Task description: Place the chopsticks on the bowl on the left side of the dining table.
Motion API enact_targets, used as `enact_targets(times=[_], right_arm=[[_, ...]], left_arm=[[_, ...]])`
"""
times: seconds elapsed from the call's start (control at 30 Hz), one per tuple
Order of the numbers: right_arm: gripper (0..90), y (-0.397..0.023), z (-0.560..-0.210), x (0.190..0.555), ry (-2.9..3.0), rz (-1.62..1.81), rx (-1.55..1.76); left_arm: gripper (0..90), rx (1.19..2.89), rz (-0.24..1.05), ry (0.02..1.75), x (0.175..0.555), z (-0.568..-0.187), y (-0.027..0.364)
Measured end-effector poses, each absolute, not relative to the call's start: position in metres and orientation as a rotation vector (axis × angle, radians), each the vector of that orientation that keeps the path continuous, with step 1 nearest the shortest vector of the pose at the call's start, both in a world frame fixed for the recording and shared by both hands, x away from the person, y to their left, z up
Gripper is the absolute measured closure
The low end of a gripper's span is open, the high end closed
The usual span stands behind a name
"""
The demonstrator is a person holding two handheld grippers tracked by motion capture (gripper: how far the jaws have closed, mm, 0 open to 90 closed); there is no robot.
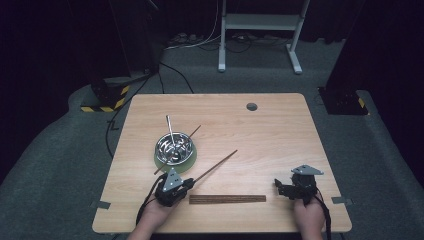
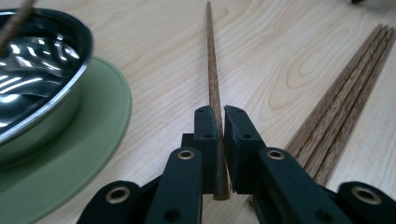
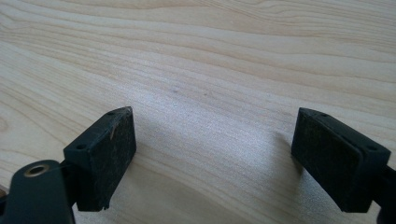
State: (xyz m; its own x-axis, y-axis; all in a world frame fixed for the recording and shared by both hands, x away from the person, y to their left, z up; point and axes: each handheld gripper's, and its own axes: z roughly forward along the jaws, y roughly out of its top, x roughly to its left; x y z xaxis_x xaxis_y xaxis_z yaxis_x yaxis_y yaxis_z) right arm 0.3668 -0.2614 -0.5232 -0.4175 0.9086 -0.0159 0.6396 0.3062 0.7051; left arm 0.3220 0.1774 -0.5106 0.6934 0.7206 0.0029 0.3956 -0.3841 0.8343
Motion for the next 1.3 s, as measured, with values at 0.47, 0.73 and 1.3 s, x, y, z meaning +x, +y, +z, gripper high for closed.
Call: enact_targets(times=[0.47,0.73,1.3], right_arm=[[13.4,-0.261,-0.523,0.367,2.166,0.880,1.378],[13.4,-0.261,-0.523,0.367,2.166,0.880,1.378],[13.4,-0.261,-0.523,0.367,2.166,0.881,1.379]], left_arm=[[83.5,1.930,0.516,0.867,0.316,-0.498,0.189],[83.5,1.879,0.546,0.863,0.313,-0.489,0.199],[83.5,1.804,0.618,0.955,0.316,-0.482,0.237]])
